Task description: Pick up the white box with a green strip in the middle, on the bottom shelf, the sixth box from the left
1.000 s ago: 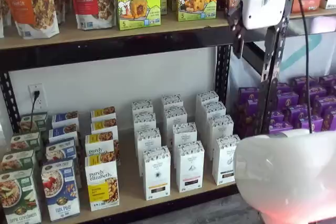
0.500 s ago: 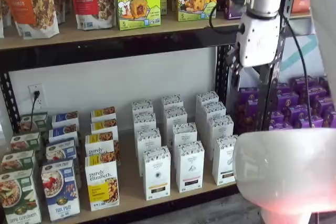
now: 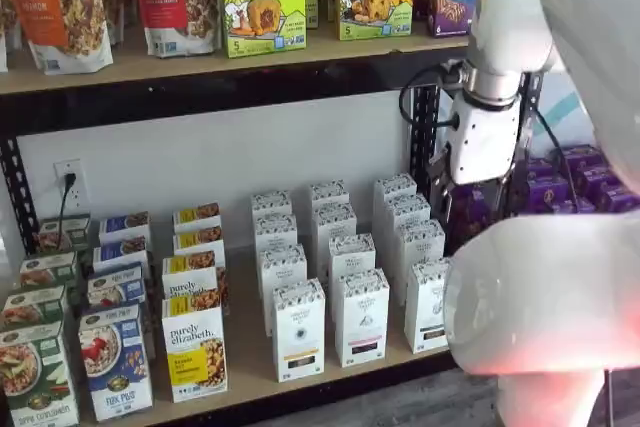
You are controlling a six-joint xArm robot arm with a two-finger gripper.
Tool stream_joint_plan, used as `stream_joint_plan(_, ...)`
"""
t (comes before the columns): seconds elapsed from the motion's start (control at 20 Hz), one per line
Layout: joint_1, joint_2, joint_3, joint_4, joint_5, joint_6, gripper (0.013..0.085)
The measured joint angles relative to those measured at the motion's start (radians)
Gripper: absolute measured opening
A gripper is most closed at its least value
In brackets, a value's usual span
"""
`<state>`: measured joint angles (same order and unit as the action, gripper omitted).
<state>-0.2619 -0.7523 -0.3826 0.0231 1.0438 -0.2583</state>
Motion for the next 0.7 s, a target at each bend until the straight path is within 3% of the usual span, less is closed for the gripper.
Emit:
stream_joint_plan(0.35,-0.022,0.196,0.042,0.040,-0.233,-0.055,0.0850)
stream_joint_plan(0.7,-0.042,0.424,0.024,0.031,-0.438,-0.079,0.0850)
